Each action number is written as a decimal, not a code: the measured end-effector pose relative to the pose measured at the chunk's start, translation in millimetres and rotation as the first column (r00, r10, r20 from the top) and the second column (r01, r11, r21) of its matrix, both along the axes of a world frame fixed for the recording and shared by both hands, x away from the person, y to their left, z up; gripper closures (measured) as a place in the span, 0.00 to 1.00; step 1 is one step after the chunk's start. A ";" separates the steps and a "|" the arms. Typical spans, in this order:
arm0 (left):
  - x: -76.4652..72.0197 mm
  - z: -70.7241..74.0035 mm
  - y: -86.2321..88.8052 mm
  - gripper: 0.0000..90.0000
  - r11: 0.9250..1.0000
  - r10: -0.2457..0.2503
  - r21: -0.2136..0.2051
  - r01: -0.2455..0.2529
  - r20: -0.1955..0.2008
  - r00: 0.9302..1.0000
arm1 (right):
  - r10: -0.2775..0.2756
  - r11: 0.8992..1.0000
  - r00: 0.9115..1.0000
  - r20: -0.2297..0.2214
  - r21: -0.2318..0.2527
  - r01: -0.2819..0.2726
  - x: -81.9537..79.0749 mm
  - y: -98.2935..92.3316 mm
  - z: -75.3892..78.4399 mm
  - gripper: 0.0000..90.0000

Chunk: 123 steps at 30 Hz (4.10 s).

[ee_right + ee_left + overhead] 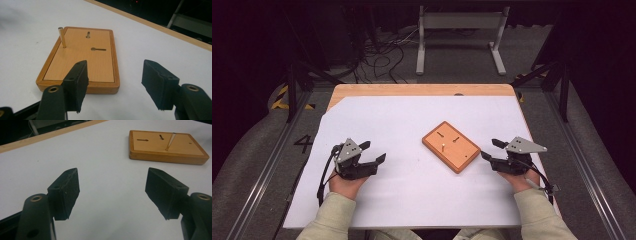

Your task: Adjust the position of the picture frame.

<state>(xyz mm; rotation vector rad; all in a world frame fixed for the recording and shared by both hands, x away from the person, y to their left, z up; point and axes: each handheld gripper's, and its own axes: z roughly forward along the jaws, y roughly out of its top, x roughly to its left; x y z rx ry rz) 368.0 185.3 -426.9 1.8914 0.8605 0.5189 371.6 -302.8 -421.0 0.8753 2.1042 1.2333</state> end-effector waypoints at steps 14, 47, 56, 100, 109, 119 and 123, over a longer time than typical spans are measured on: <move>-0.8 0.2 -5.2 0.33 1.000 -0.001 0.008 0.002 -0.028 1.000 | 0.008 1.000 0.998 -0.058 -0.005 -0.008 8.3 -3.4 7.8 0.62; -8.8 -0.5 1.1 0.34 1.000 0.016 0.019 -0.015 -0.028 0.999 | -0.019 0.994 0.985 -0.170 -0.109 0.001 80.1 39.1 14.2 1.00; -15.4 -1.6 10.9 0.33 0.999 0.044 0.026 -0.044 -0.030 0.999 | -0.024 0.990 0.980 -0.198 -0.139 -0.004 103.1 54.7 8.9 1.00; -14.9 -5.2 11.0 0.33 0.998 0.043 0.035 -0.042 -0.047 0.998 | -0.083 0.962 0.949 -0.304 -0.271 -0.003 136.5 86.7 -15.8 1.00; -12.6 -5.7 6.9 0.33 0.999 0.037 0.031 -0.036 -0.049 0.998 | -0.056 0.967 0.948 -0.313 -0.253 -0.026 135.0 89.6 -16.7 1.00; -10.6 -5.1 5.3 0.33 0.999 0.028 0.030 -0.026 -0.052 0.998 | 0.068 0.950 0.941 -0.331 -0.268 -0.162 115.4 124.6 -17.4 1.00; -9.9 -5.3 4.4 0.34 0.999 0.025 0.033 -0.024 -0.051 0.998 | 0.099 0.945 0.935 -0.339 -0.262 -0.195 108.7 134.6 -17.8 1.00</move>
